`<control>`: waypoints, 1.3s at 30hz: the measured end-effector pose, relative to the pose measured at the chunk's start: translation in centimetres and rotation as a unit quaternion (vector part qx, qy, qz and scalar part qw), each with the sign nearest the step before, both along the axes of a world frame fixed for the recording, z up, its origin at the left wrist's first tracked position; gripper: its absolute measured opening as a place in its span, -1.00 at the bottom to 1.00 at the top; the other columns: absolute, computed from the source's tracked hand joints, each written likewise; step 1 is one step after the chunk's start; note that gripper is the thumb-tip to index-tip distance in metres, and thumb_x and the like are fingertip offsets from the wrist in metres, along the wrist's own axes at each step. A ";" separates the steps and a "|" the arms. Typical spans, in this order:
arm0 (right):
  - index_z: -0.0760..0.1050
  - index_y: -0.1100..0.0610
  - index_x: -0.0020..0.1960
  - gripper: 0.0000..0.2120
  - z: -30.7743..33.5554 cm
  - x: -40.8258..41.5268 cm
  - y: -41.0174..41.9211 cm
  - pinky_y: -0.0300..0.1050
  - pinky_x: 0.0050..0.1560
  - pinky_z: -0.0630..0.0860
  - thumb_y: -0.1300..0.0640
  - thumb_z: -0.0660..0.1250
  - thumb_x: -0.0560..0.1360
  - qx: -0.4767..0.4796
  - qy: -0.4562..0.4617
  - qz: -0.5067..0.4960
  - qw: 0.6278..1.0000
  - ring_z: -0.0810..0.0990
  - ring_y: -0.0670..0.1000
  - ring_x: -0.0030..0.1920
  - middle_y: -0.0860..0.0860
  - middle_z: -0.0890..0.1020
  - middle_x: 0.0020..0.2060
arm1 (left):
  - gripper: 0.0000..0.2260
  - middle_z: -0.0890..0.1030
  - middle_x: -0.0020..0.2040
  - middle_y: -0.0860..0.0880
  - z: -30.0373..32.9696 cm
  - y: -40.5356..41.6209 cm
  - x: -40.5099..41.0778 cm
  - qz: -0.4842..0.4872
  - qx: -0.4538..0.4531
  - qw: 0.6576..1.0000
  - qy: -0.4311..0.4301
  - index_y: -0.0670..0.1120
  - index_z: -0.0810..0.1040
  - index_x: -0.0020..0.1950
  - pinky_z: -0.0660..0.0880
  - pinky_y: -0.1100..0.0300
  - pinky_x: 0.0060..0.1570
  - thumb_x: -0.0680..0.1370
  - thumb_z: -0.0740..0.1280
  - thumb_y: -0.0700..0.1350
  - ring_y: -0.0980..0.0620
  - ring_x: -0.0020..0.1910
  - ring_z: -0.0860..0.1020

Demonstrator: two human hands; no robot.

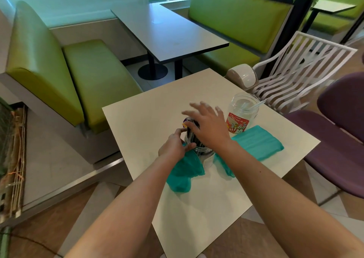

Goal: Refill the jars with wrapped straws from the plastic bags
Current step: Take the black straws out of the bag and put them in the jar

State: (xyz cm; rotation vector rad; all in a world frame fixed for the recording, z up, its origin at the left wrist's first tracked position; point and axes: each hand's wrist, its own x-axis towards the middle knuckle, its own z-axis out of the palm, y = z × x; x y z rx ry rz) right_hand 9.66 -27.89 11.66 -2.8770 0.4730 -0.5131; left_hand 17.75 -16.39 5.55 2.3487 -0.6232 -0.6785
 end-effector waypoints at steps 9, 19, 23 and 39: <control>0.32 -0.20 0.42 -0.49 -0.2 -1.0 -0.9 0.25 0.46 0.13 -0.33 0.17 0.52 0.033 0.001 -0.038 0.999 0.14 0.11 0.51 -0.06 0.25 0.51 | -0.36 0.48 0.20 0.02 0.1 -0.2 -0.4 0.003 0.000 1.000 -0.013 0.29 0.18 0.49 0.57 -0.06 0.02 0.48 0.40 0.19 0.00 0.07 0.54; 0.46 0.00 0.32 -0.56 -0.2 -1.3 -0.7 -0.01 0.04 0.52 0.09 0.43 0.46 0.107 -0.059 -0.060 0.991 0.41 0.09 0.22 0.02 0.45 0.26 | -0.39 0.45 0.21 -0.02 -0.1 0.1 -0.6 -0.007 -0.008 1.000 -0.018 0.27 0.20 0.51 0.56 -0.06 0.06 0.51 0.35 0.22 0.00 0.08 0.53; 0.36 -0.02 0.42 -0.48 -1.0 -2.1 -0.4 0.06 0.19 0.51 0.03 0.40 0.49 0.091 -0.031 -0.039 0.995 0.35 0.10 0.30 0.00 0.37 0.41 | -0.37 0.47 0.19 0.00 0.2 0.4 -0.9 -0.003 -0.025 1.000 -0.018 0.26 0.20 0.52 0.54 0.01 0.04 0.50 0.36 0.24 0.03 0.08 0.51; 0.51 0.06 0.06 -0.78 -4.3 -8.2 6.1 -0.03 0.13 0.41 0.11 0.41 0.44 0.089 -0.150 -0.003 0.985 0.35 0.01 0.08 0.00 0.47 0.06 | -0.88 0.65 -0.09 0.05 0.7 4.3 -2.5 0.122 -0.209 0.967 0.075 -0.04 0.62 0.01 0.49 0.28 -0.13 0.53 0.42 -0.02 0.08 -0.07 0.59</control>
